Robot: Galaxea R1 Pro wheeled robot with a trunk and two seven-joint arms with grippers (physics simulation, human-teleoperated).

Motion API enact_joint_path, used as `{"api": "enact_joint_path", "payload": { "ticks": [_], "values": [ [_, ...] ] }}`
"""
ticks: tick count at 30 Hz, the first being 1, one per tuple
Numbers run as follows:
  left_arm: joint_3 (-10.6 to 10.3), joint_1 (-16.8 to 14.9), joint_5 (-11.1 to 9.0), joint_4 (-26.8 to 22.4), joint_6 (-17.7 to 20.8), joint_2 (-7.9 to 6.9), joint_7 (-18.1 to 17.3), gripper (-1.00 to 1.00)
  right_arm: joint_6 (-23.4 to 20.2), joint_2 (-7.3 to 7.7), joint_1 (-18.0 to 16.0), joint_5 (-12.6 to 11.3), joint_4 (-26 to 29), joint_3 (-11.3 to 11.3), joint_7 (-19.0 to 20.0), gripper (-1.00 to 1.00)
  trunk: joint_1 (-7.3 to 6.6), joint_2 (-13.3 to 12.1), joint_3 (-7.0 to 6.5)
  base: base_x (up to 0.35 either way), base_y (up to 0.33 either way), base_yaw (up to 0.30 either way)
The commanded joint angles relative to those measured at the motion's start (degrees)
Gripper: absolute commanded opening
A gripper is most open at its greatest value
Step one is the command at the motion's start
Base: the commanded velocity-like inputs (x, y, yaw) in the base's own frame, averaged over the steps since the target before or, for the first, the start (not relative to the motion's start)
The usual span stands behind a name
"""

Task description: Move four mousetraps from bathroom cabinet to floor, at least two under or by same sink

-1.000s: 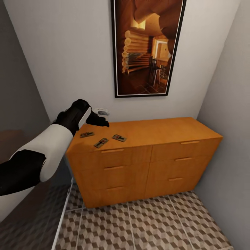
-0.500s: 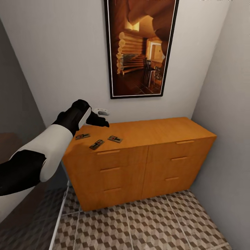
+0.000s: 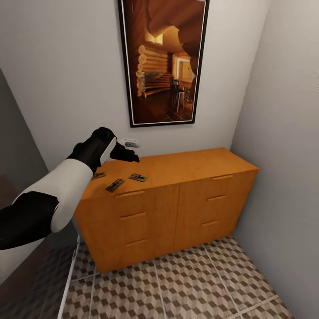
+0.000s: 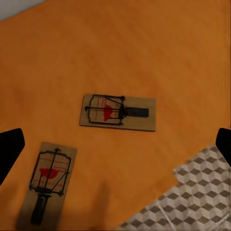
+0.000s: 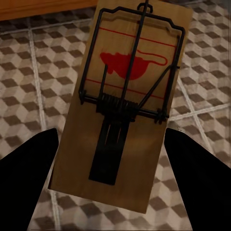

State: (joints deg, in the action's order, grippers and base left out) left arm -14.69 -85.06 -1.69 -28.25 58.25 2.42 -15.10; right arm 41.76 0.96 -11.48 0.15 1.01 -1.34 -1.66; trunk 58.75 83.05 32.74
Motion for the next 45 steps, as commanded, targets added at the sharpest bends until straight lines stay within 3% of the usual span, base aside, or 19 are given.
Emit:
{"api": "enact_joint_path", "payload": {
  "ticks": [1,12,45],
  "values": [
    [-0.3,0.0,-0.2,-0.1,0.2,-0.05,0.0,1.00,0.2,0.00,0.0,0.0,0.0,-0.2,-0.2,-1.00,-0.02,0.0,0.04,-0.168,0.101,-0.053],
    [-0.3,0.2,-0.2,0.5,0.2,-0.13,0.0,1.00,0.2,0.00,0.0,0.0,0.0,-0.2,-0.2,-1.00,-0.02,0.0,0.00,-0.122,0.134,-0.012],
    [-0.3,0.8,-0.2,0.6,0.2,-0.17,0.0,1.00,0.2,0.00,0.0,0.0,0.0,-0.2,-0.2,-1.00,-0.02,0.0,0.00,0.007,0.066,0.000]
  ]
}}
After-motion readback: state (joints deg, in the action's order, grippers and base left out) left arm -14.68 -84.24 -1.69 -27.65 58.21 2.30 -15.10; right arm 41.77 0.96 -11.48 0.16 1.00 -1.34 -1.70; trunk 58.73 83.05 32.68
